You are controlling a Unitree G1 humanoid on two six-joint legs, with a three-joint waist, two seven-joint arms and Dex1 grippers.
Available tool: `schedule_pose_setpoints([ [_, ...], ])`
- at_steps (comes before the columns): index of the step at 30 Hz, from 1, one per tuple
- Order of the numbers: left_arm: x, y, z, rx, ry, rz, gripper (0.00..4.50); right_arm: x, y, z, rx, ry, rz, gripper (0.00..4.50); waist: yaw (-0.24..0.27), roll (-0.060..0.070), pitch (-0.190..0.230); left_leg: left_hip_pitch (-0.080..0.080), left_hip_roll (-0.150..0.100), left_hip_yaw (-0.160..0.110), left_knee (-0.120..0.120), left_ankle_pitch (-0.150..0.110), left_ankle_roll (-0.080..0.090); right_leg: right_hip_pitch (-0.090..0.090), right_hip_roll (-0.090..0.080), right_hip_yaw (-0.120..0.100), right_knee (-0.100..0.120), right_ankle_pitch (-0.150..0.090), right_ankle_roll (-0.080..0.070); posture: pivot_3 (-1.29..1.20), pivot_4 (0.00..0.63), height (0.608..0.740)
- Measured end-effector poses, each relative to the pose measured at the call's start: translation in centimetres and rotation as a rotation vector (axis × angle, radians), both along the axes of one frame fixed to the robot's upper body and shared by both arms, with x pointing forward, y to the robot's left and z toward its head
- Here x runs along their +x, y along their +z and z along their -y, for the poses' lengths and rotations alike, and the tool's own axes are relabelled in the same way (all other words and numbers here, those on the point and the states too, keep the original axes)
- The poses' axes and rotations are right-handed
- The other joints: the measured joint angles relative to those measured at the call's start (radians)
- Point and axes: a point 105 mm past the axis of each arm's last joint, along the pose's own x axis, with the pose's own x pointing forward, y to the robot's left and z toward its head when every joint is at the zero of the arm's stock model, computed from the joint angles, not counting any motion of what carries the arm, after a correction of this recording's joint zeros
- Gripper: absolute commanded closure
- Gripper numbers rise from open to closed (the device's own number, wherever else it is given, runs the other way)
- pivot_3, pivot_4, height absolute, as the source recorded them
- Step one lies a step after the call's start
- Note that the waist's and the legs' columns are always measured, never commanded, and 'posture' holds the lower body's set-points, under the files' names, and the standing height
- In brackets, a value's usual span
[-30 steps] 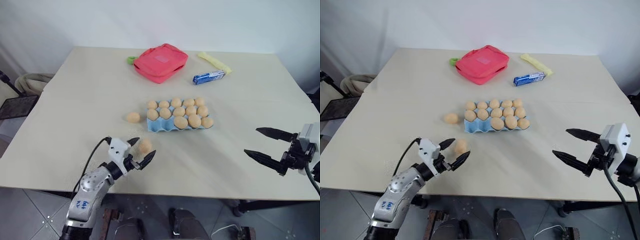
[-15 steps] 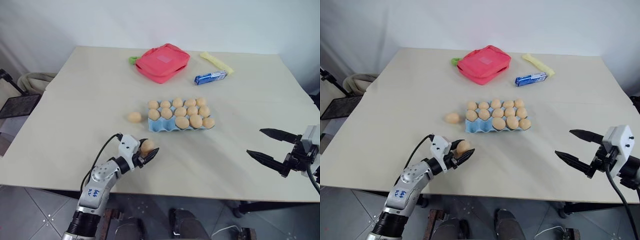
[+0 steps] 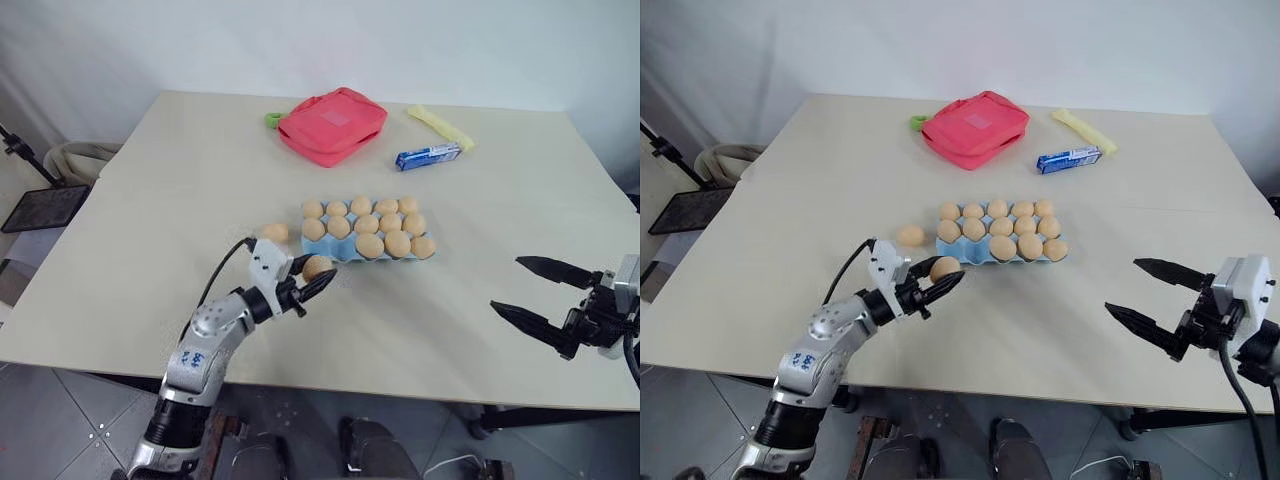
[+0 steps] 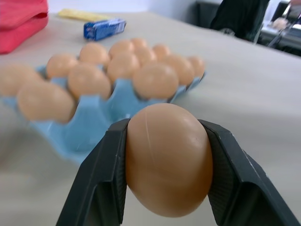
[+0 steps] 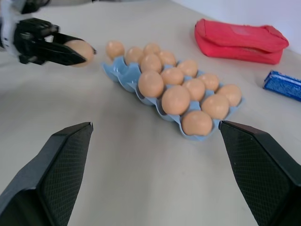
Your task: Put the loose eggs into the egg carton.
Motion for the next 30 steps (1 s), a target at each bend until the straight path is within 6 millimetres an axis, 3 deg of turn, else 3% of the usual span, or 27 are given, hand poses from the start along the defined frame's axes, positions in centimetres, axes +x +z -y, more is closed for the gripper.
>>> schedule_pose_setpoints([
  [4,0.8,1.1,1.0,-0.016,-0.032,0.009,2.46,-0.2,-0.7,-0.1,0.014,-0.019,-0.015,0.00,0.000,0.000,0.000,0.000,0.000,0.000,0.000,0.000,0.000,0.000,0.000,0.000,0.000,0.000,0.000,0.00,0.150,0.740],
  [18,6.0,-0.7,5.7,0.047,-0.056,-0.011,2.46,-0.7,-2.0,-0.4,0.065,-0.110,0.012,0.00,0.000,0.000,0.000,-0.001,-0.001,-0.001,0.000,0.000,0.000,0.000,0.001,-0.001,0.000,0.001,0.001,0.00,0.150,0.740],
  [30,7.6,-1.5,5.5,0.087,-0.014,-0.022,2.46,-0.5,-3.2,-0.7,0.106,-0.163,0.017,0.00,0.000,0.000,0.000,-0.001,-0.001,-0.001,0.000,0.000,0.000,0.000,0.000,-0.001,0.000,0.001,0.001,0.00,0.150,0.740],
])
